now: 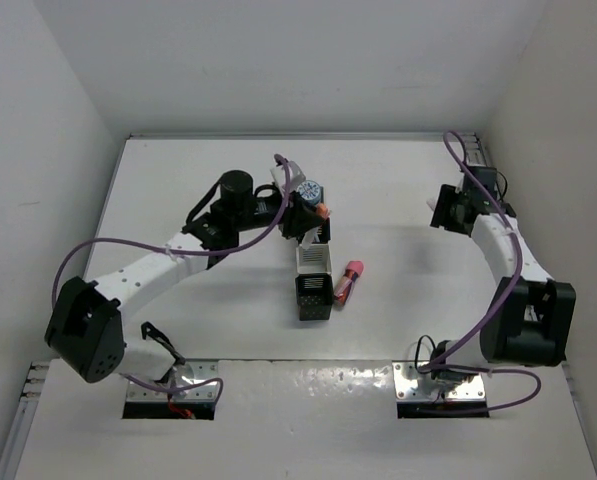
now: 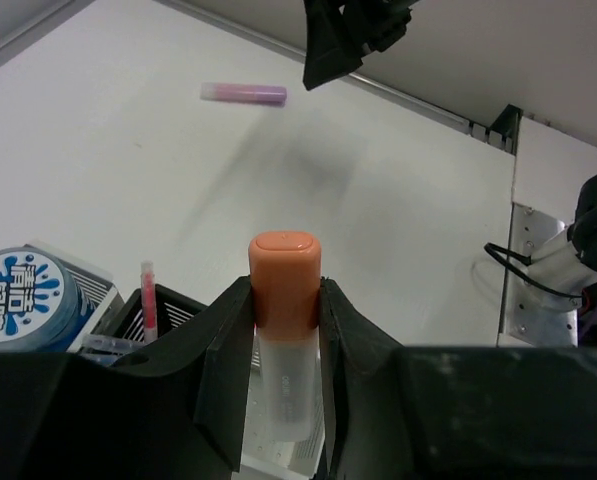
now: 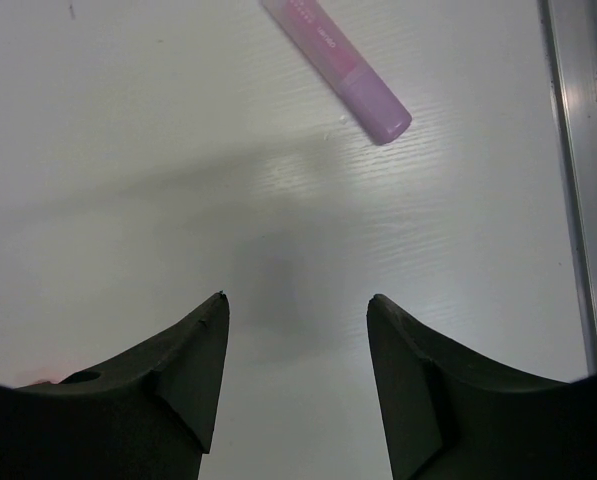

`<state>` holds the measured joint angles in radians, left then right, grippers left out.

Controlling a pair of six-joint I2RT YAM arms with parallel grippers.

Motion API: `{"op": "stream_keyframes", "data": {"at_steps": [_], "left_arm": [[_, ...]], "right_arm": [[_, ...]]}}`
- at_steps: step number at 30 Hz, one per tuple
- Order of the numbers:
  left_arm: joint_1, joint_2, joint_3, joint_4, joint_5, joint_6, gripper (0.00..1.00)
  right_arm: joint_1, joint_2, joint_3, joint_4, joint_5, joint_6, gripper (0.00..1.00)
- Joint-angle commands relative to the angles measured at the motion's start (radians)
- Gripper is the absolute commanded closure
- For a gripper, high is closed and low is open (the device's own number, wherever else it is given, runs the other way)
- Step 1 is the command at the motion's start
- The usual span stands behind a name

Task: Sort the stationery into containers
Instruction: Place the stationery into the container

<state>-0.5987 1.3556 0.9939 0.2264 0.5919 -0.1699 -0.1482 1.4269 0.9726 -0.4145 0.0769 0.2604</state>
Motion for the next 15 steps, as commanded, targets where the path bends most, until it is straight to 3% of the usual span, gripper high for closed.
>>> {"op": "stream_keyframes", "data": {"at_steps": [1,4,15], "left_arm": [[-0.016,0.026,0.018,0.122,0.019,0.04,1.0],[-0.052,0.052,0.012,0.14,0.016,0.059,1.0],[-0.082,0.142,0.026,0.159,0.002,0.069,0.85]], "right_arm": [[-0.028,0.001,0.011,0.036,-0.018,-0.015,0.43],[-0.047,0.003,0.0,0.043,-0.023,-0.02,0.43],[-0.094,0.062,0.018,0.057,-0.042,-0.069,0.4]]}}
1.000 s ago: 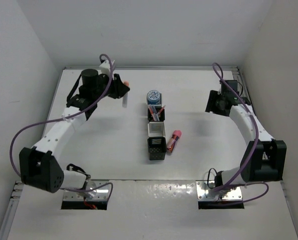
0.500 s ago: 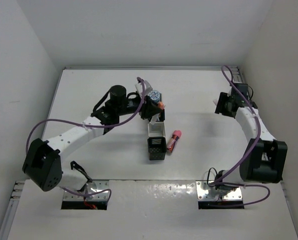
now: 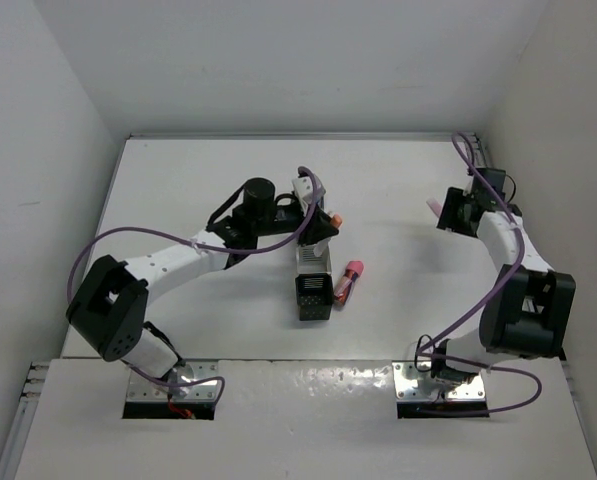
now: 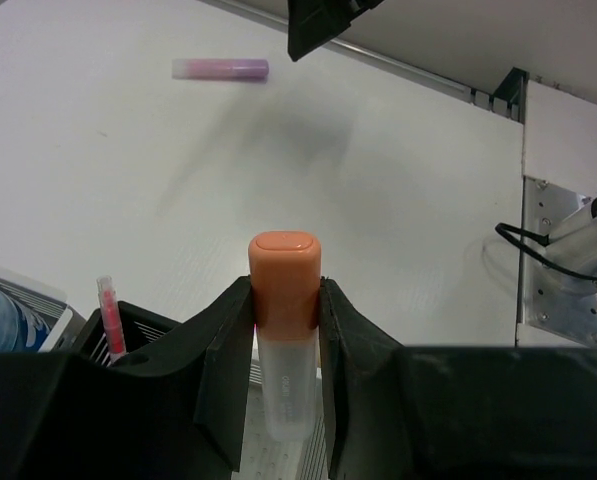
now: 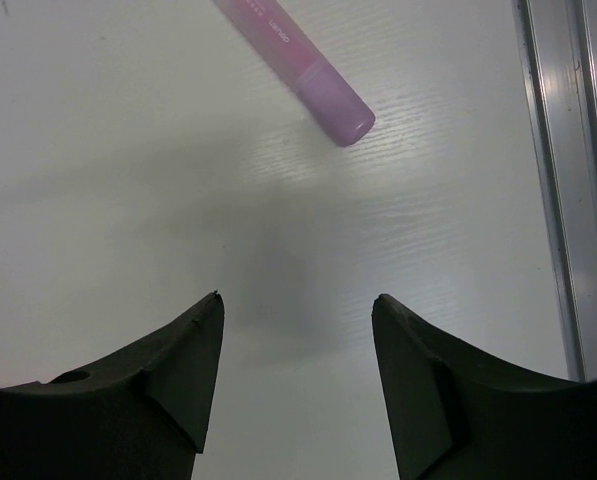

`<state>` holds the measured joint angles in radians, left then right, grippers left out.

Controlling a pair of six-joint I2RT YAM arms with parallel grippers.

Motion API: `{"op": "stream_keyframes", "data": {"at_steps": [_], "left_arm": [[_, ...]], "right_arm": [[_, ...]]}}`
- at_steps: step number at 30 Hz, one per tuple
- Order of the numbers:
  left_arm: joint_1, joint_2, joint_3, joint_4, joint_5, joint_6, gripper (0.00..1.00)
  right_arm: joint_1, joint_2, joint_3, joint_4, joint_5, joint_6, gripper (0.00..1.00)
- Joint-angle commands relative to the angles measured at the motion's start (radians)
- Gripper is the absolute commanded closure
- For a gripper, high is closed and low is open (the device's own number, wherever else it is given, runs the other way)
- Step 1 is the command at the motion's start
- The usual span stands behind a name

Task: Sort the stationery into containers
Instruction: Place the stationery into the container, then grab a piece of stationery with the right arm

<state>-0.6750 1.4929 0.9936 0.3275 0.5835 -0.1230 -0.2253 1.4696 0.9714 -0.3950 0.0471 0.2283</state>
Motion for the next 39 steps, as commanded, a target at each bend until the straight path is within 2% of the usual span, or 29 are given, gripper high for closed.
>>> {"op": "stream_keyframes", "data": {"at_steps": [1,3,6,7,10,13,22,29,39], "left_arm": [[-0.006,0.006,0.027,0.042,0.01,0.023,0.84],[-0.005,0.009,0.03,0.022,0.01,0.033,0.8],[-0.005,0.012,0.042,-0.045,-0.02,0.033,0.66],[-0.005,0.013,0.046,-0.056,-0.027,0.037,0.57],[-0.001,0.007,0.068,-0.097,-0.048,0.06,0.46],[0.003,0.004,0.094,-0.131,-0.054,0.077,0.4],[0.02,-0.022,0.151,-0.205,-0.04,0.088,0.36],[0.028,-0.033,0.166,-0.229,-0.027,0.118,0.36],[0.041,-0.033,0.154,-0.26,-0.036,0.118,0.36]], "right_arm": [[-0.023,0.029,0.026,0.038,-0.015,-0.044,0.39],[-0.052,0.067,0.056,0.027,-0.035,-0.067,0.38],[-0.083,0.135,0.099,0.022,-0.077,-0.132,0.37],[-0.089,0.156,0.11,0.022,-0.108,-0.183,0.37],[-0.1,0.245,0.197,-0.033,-0.196,-0.33,0.38],[-0.105,0.311,0.254,-0.047,-0.234,-0.433,0.38],[-0.103,0.445,0.404,-0.064,-0.245,-0.567,0.41],[-0.098,0.544,0.466,-0.038,-0.234,-0.577,0.41],[-0.065,0.678,0.567,-0.051,-0.245,-0.495,0.43]]}}
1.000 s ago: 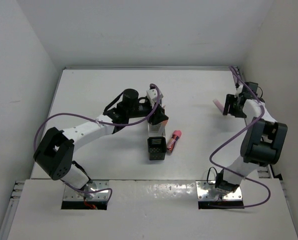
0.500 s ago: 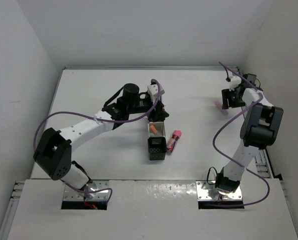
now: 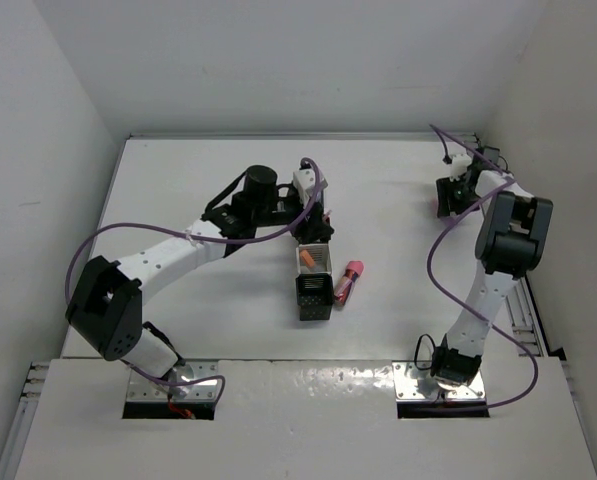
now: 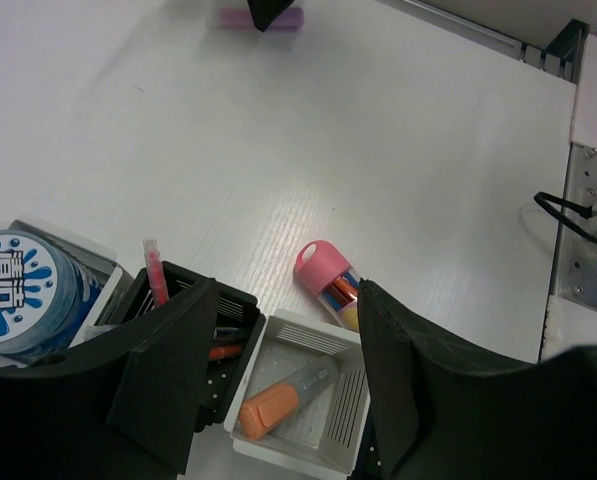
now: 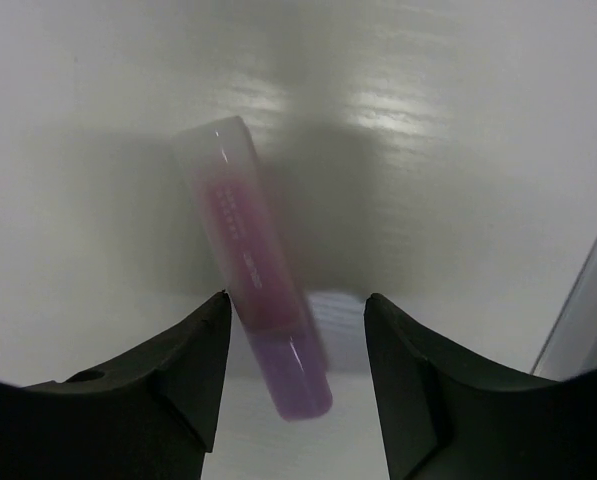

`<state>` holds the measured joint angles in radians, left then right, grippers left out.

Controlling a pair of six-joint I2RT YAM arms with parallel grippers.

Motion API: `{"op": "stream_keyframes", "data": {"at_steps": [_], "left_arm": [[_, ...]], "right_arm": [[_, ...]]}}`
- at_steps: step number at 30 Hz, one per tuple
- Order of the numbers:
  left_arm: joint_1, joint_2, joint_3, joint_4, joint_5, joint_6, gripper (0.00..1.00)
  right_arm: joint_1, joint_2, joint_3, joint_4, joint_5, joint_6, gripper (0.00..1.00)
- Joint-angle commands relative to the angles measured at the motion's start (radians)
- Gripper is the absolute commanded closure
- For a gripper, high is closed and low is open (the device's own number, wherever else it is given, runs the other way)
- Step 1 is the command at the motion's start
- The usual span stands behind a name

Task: Sort the stationery into containers
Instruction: Grab a piece of stationery with the right arm

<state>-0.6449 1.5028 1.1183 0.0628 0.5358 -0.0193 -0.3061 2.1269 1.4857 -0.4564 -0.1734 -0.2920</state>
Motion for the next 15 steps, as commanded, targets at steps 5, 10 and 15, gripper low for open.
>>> {"op": "stream_keyframes", "data": {"at_steps": [5,10,15], "left_arm": [[0.019,-0.047,0.021,0.002,0.003,0.015,0.36],[0.03,-0.056,0.017,-0.009,-0.007,0.047,0.37],[0.033,-0.095,0.075,-0.161,0.021,0.384,0.4]], "right_arm": [[0.048,0.086,0.097,-0.008,0.008,0.043,0.52],[0.053,0.133,0.205,-0.122,-0.012,0.071,0.93],[0.082,-0.025,0.205,-0.307,-0.227,0.226,1.0]]}}
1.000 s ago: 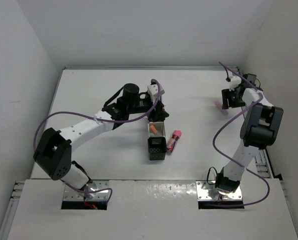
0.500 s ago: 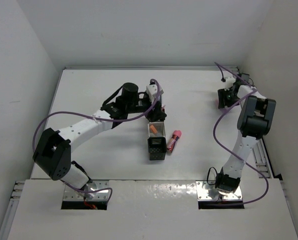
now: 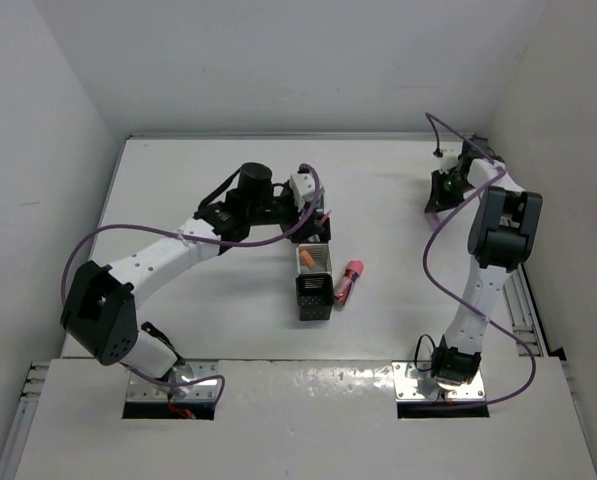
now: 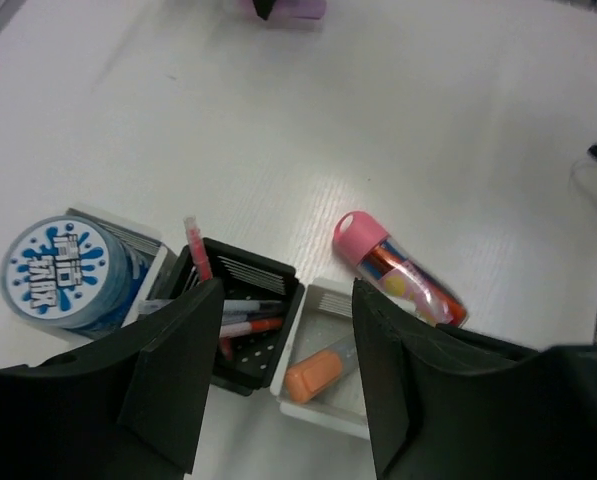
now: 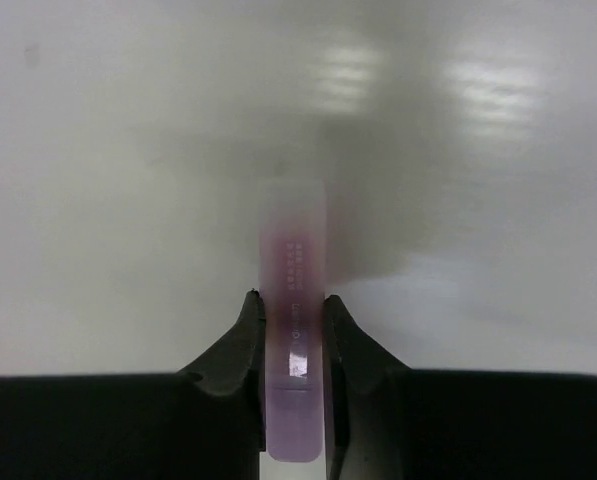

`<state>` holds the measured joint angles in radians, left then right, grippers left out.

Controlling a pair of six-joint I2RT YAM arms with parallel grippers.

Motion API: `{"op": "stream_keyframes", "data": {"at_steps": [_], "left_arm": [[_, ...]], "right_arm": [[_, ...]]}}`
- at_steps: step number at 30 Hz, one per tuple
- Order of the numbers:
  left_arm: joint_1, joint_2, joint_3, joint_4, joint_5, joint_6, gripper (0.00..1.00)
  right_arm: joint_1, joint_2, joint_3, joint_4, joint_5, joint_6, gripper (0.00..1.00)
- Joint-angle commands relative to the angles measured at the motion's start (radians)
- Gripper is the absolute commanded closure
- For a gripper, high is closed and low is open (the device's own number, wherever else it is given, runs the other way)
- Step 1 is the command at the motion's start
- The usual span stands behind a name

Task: Sort the stationery into containers
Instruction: Grab a piece of stationery with the right arm, then pass the stationery from the right arm to the left

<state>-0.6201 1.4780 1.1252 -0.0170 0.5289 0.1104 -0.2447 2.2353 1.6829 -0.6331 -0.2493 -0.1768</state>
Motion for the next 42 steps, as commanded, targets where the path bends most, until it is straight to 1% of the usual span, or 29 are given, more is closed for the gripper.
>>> {"op": "stream_keyframes", "data": {"at_steps": [1,2,4,5,7,8,9,11,12,14,17,20,26,27,30,34,38,42], "left_arm": [[0.008,-0.071,0.093,-0.201,0.072,0.359,0.4],[0.003,-0.077,0.146,-0.257,0.078,0.517,0.42],[-0.003,-0.09,0.18,-0.354,0.08,0.631,0.43],[-0.012,-0.116,0.195,-0.372,0.08,0.734,0.44],[-0.03,-0.139,0.193,-0.411,0.08,0.836,0.44],[-0.053,-0.156,0.183,-0.419,0.083,0.929,0.43],[-0.069,-0.186,0.158,-0.42,0.086,0.968,0.41],[-0.111,-0.228,0.119,-0.42,0.103,1.076,0.38],[-0.128,-0.237,0.089,-0.425,0.106,1.104,0.39],[-0.184,-0.252,0.067,-0.448,0.105,1.165,0.39],[-0.251,-0.266,0.022,-0.457,0.092,1.212,0.39],[-0.312,-0.271,-0.025,-0.454,0.066,1.252,0.39],[-0.391,-0.216,-0.024,-0.425,0.02,1.258,0.37],[-0.406,-0.205,-0.019,-0.416,0.011,1.252,0.35],[-0.431,-0.157,0.016,-0.379,-0.015,1.22,0.34],[-0.454,-0.107,0.031,-0.316,-0.043,1.207,0.34],[-0.478,-0.104,0.002,-0.193,-0.084,1.195,0.34],[-0.495,-0.081,0.004,-0.163,-0.099,1.206,0.33]], "right_arm": [[0.034,-0.178,-0.009,-0.141,-0.183,0.14,1.0],[0.069,-0.262,-0.034,-0.17,-0.217,0.169,1.0],[0.113,-0.333,-0.043,-0.21,-0.223,0.238,1.0],[0.157,-0.385,-0.051,-0.255,-0.234,0.275,1.0],[0.2,-0.423,-0.061,-0.289,-0.245,0.328,1.0],[0.223,-0.443,-0.074,-0.316,-0.255,0.402,1.0],[0.273,-0.472,-0.11,-0.321,-0.286,0.445,1.0],[0.315,-0.5,-0.153,-0.329,-0.312,0.563,1.0],[0.353,-0.514,-0.198,-0.32,-0.323,0.597,1.0],[0.412,-0.591,-0.271,-0.274,-0.302,0.672,1.0],[0.478,-0.669,-0.333,-0.274,-0.204,0.753,1.0],[0.479,-0.733,-0.396,-0.267,-0.182,0.838,1.0],[0.478,-0.799,-0.466,-0.266,-0.246,0.896,1.0],[0.481,-0.802,-0.474,-0.263,-0.257,0.902,1.0],[0.479,-0.825,-0.497,-0.257,-0.281,0.933,1.0],[0.481,-0.85,-0.511,-0.266,-0.298,0.932,1.0],[0.492,-0.864,-0.514,-0.286,-0.282,0.89,1.0],[0.527,-0.885,-0.531,-0.274,-0.272,0.884,1.0]]}}
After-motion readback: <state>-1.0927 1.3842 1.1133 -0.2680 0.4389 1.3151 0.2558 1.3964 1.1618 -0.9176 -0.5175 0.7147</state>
